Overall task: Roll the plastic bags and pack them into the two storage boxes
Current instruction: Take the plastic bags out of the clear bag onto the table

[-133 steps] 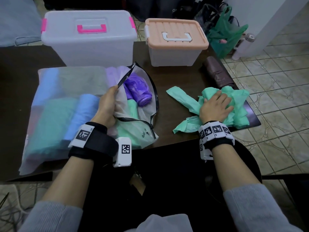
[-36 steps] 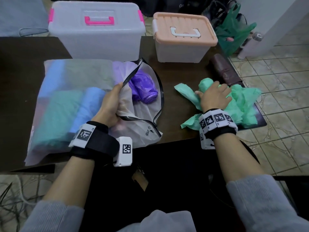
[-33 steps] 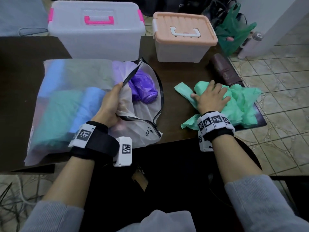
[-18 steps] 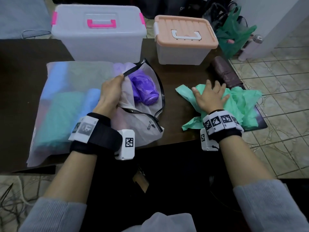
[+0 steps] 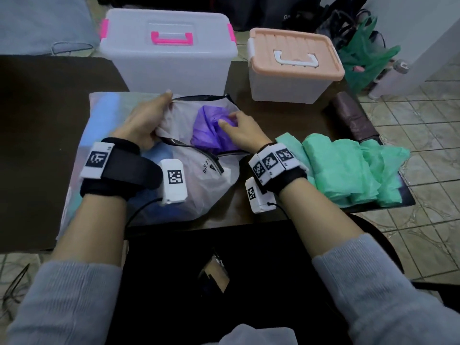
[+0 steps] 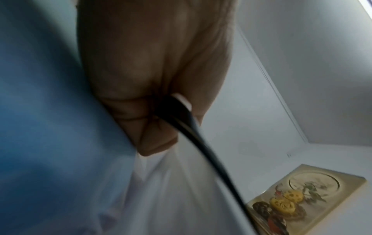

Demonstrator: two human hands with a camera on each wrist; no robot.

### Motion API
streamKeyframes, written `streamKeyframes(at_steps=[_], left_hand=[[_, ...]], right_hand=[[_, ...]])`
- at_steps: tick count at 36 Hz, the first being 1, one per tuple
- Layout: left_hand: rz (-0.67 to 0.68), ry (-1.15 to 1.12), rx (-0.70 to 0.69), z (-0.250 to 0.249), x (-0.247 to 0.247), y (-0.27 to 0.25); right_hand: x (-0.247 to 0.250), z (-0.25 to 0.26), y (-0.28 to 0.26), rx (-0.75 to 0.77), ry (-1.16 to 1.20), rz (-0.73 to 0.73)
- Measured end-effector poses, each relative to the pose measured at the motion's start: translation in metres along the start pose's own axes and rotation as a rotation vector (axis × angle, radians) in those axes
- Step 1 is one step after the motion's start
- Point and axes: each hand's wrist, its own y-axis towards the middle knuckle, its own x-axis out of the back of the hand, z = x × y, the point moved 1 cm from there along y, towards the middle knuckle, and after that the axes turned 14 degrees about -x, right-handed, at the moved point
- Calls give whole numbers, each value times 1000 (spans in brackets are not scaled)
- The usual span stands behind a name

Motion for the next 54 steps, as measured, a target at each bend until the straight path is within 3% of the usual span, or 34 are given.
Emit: streamKeyframes(at_steps=[6, 10, 14, 17, 21, 26, 29, 33, 35, 38, 41, 43, 45, 49, 54], left_hand=[[-48, 33, -96, 7, -8, -7], [-56, 114, -161, 10, -14, -11], [-56, 107, -142, 9, -14, -12], [-68, 79, -127, 8, -14, -11], [-77, 54, -114, 8, -15, -12], [-87, 47, -116, 7, -15, -13], [-81, 55, -118, 8, -16, -12], [-90, 56, -132, 10, -16, -11], [-100, 81, -136, 10, -16, -11], [-116, 91, -150, 10, -18, -11], [-120, 93, -159, 10, -19, -13], [-120, 78, -153, 10, -19, -13], [-122, 72, -149, 10, -20, -13], [-129, 75, -146, 10, -20, -13], [-127, 70, -140, 10, -19, -12]], right_hand=[[0, -2, 14, -117, -225, 119], [-6, 0, 19, -76, -338, 82], [-5, 1, 19, -15, -291, 52], [6, 0, 14, 19, -101, 115], [20, -10, 9, -110, 226, 220], [46, -33, -17, -143, 664, 525], [69, -50, -24, -92, 840, 617], [107, -61, -28, -35, 997, 489], [128, -70, -22, -68, 960, 313], [155, -83, -9, -176, 748, -79], [171, -97, 8, -264, 282, -411], [175, -105, 15, -332, 54, -478], [173, -113, 25, -407, -7, -507], [160, -115, 37, -494, -19, -583], [151, -118, 41, -514, 2, -555]])
